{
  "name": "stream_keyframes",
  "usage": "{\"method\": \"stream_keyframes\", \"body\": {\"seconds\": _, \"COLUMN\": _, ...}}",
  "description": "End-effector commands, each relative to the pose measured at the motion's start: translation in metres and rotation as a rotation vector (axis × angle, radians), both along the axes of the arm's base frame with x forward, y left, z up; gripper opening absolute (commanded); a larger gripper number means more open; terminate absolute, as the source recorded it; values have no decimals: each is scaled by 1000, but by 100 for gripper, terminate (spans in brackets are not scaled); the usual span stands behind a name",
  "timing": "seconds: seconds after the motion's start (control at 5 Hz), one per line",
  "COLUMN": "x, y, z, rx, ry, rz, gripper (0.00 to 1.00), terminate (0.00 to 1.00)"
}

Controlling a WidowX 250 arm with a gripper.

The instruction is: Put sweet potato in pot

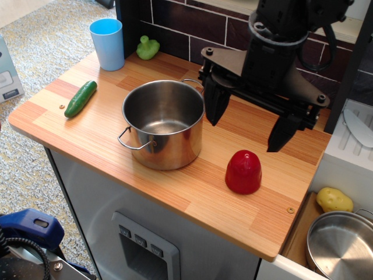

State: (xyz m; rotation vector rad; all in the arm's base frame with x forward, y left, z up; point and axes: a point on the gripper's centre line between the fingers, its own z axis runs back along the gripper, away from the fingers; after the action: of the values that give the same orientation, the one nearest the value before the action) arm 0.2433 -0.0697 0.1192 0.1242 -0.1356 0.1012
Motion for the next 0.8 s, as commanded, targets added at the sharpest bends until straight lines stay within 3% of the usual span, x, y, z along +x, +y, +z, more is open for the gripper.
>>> {"method": "stream_keyframes", "body": {"seconds": 0.0, "x": 0, "y": 0, "z": 0, "rx": 0, "ry": 0, "rz": 0, "gripper": 100, "terminate": 0}}
{"method": "stream_keyframes", "body": {"seconds": 0.6, "x": 7, "y": 7, "z": -39, "rx": -60, "ry": -101, "rz": 12, "gripper": 100, "terminate": 0}}
